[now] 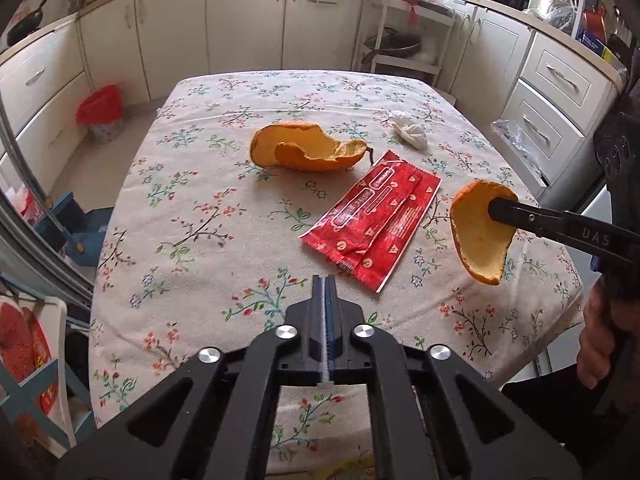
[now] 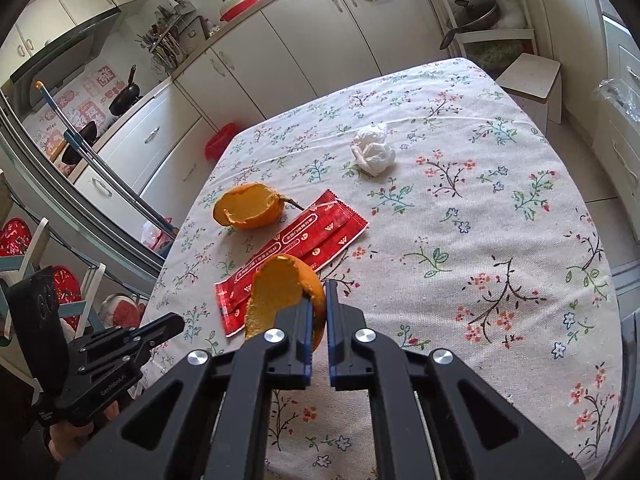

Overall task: Collect trash
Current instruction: 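Grasp the red snack wrapper with the left gripper while the right holds the peel, then carry the red wrapper and orange peel down to the yellow basin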

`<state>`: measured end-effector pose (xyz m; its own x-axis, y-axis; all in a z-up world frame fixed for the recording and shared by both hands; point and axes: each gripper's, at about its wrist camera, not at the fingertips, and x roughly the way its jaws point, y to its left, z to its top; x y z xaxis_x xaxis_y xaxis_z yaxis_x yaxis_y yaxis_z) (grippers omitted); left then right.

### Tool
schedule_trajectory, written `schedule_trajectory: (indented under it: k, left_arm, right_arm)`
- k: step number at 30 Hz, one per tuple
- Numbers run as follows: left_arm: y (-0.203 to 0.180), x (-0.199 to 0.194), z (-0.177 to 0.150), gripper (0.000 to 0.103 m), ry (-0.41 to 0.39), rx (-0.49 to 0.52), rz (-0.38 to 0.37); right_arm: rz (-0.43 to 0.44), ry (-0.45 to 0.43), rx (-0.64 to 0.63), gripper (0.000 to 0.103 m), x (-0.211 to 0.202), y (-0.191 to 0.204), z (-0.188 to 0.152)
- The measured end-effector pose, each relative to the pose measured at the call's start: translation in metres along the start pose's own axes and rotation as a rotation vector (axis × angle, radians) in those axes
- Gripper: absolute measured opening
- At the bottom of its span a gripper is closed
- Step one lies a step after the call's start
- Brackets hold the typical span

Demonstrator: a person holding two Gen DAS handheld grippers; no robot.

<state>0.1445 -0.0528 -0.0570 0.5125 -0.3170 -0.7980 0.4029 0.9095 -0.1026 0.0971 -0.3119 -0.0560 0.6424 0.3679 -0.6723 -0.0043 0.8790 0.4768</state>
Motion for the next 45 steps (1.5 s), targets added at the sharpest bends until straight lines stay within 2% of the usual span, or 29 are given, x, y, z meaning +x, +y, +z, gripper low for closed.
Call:
schedule_trajectory:
  k: [1,3,6,8,11,12,14,16,18,23,28,35,39,45]
  left_arm:
    - [-0.003,0.003,0.002,0.036,0.003,0.015,-0.006]
    - [-0.015,0.011,0.006,0.065,-0.020,0.082,0.029]
    - [-0.029,0.027,0.012,0.070,-0.017,0.151,0.052]
    - [-0.031,0.040,0.018,0.071,-0.009,0.153,0.066]
    - [-0.031,0.053,0.022,0.071,0.021,0.135,0.033]
    - [-0.032,0.056,0.022,0.068,0.019,0.130,0.029]
    - [-0.036,0.056,0.024,0.054,0.018,0.133,0.023]
    - [-0.036,0.055,0.027,0.014,0.022,0.119,0.018]
    - [-0.032,0.055,0.028,0.000,0.039,0.078,-0.025]
    - [-0.028,0.043,0.018,0.000,0.035,0.048,-0.032]
    - [-0.022,0.014,0.013,0.000,-0.002,0.024,-0.041]
    - [-0.007,-0.033,0.001,0.000,-0.048,-0.027,-0.014]
    - [-0.001,-0.060,-0.013,0.000,-0.066,-0.034,-0.002]
    - [-0.001,-0.092,-0.031,0.000,-0.090,-0.019,0.013]
  right_arm:
    - [0.003,-0.003,0.005,0.006,-0.002,0.000,0.000]
    - [0.013,-0.012,0.020,0.006,-0.005,-0.002,0.001]
    - [0.027,-0.020,0.034,0.006,-0.009,-0.004,0.004]
    - [0.032,-0.020,0.040,0.006,-0.010,-0.006,0.005]
    - [0.038,-0.015,0.050,0.006,-0.010,-0.010,0.005]
    - [0.039,-0.015,0.055,0.006,-0.010,-0.011,0.006]
    - [0.046,-0.014,0.065,0.006,-0.011,-0.014,0.007]
    - [0.051,-0.015,0.073,0.006,-0.011,-0.015,0.007]
    - [0.055,-0.016,0.074,0.006,-0.013,-0.015,0.007]
    - [0.060,-0.026,0.077,0.006,-0.020,-0.015,0.005]
    - [0.072,-0.040,0.082,0.006,-0.027,-0.014,0.004]
    - [0.107,-0.044,0.086,0.006,-0.044,-0.009,-0.012]
    - [0.130,-0.030,0.077,0.006,-0.057,-0.001,-0.038]
    - [0.138,0.031,-0.011,0.006,-0.076,0.026,-0.096]
